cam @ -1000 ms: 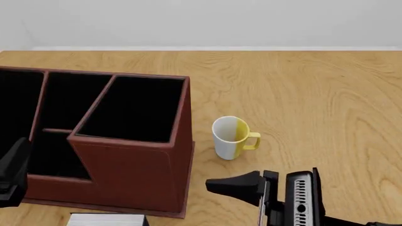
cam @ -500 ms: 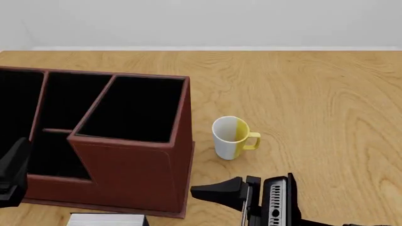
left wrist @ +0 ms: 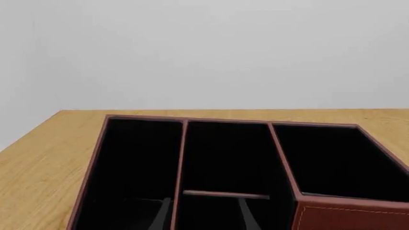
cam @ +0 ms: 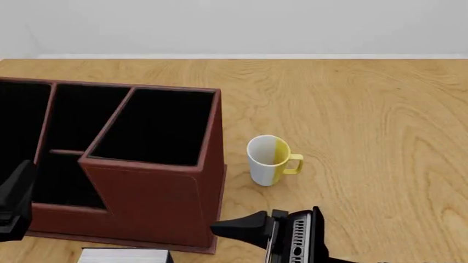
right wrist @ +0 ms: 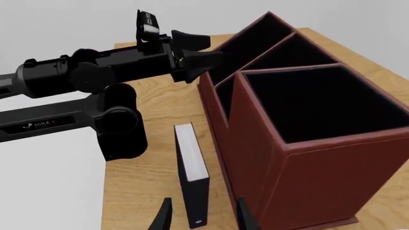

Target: Pick up the book and place it in the right compartment of the caddy.

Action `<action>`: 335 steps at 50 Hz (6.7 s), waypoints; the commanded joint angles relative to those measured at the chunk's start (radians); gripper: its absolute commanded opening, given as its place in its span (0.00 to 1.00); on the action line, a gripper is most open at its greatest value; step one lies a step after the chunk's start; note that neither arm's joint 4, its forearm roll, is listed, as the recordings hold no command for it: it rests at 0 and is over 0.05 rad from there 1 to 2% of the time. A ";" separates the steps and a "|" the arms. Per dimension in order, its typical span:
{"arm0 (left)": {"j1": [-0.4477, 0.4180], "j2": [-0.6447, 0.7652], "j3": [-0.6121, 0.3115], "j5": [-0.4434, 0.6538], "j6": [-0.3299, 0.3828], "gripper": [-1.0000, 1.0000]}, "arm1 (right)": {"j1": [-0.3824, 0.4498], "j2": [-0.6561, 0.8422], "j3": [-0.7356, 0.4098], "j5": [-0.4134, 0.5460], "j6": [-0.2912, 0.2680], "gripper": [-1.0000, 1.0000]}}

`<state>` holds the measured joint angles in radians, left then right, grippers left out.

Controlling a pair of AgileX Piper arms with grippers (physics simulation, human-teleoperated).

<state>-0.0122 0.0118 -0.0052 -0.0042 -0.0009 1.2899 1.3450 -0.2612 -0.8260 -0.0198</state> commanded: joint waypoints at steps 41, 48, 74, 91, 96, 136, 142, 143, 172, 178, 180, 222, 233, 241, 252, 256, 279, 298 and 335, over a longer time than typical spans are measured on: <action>0.000 -0.005 0.000 0.005 0.000 1.00 | 0.044 0.180 -0.060 -0.108 0.042 1.00; 0.000 -0.005 0.000 0.005 0.000 1.00 | 0.052 0.180 -0.075 -0.097 0.041 1.00; 0.000 -0.005 0.000 0.005 0.000 1.00 | 0.035 0.223 -0.083 -0.129 0.098 1.00; -0.012 -0.011 0.004 0.008 0.000 1.00 | 0.023 0.244 -0.104 -0.125 0.134 1.00; -0.012 -0.011 0.003 0.008 0.000 1.00 | 0.017 0.270 -0.113 -0.137 0.141 1.00; -0.017 -0.012 -0.002 0.014 0.000 1.00 | 0.017 0.453 -0.187 -0.211 0.196 0.00; -0.017 -0.012 -0.003 0.014 0.000 1.00 | 0.019 0.442 -0.181 -0.208 0.186 0.00; -0.017 -0.012 -0.003 0.014 0.000 1.00 | 0.019 0.437 -0.180 -0.206 0.184 0.00; -0.017 -0.012 0.000 0.012 0.000 1.00 | 0.075 0.148 -0.123 -0.059 0.073 0.00; -0.017 -0.012 0.001 0.012 0.000 1.00 | 0.081 0.088 -0.118 -0.021 0.054 0.00; -0.017 -0.012 0.001 0.011 0.000 1.00 | 0.076 0.069 -0.118 -0.007 0.045 0.00; -0.018 -0.012 -0.003 0.015 0.000 1.00 | 0.036 -0.317 -0.252 0.409 -0.068 0.00; -0.018 -0.012 -0.004 0.016 0.000 1.00 | 0.043 -0.389 -0.347 0.539 -0.087 0.00; -0.018 -0.012 -0.005 0.017 0.000 1.00 | 0.050 -0.407 -0.423 0.614 -0.114 0.00; -0.018 -0.012 -0.003 0.015 0.000 1.00 | 0.053 -0.421 -0.508 0.684 -0.131 0.00; -0.018 -0.012 -0.003 0.015 0.000 1.00 | 0.044 -0.424 -0.546 0.712 -0.142 0.00; -0.018 -0.012 -0.003 0.015 0.000 1.00 | -0.030 -0.378 -0.702 0.780 -0.171 0.00; -0.018 -0.012 -0.009 0.021 0.000 1.00 | -0.116 -0.282 -0.801 0.771 -0.149 0.00; -0.017 -0.012 0.000 0.011 0.000 1.00 | -0.297 -0.184 -0.776 0.644 -0.083 0.00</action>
<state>-0.0299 0.0002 -0.0088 0.0093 -0.0007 1.0260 1.1510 -1.0429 -0.1461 -0.1310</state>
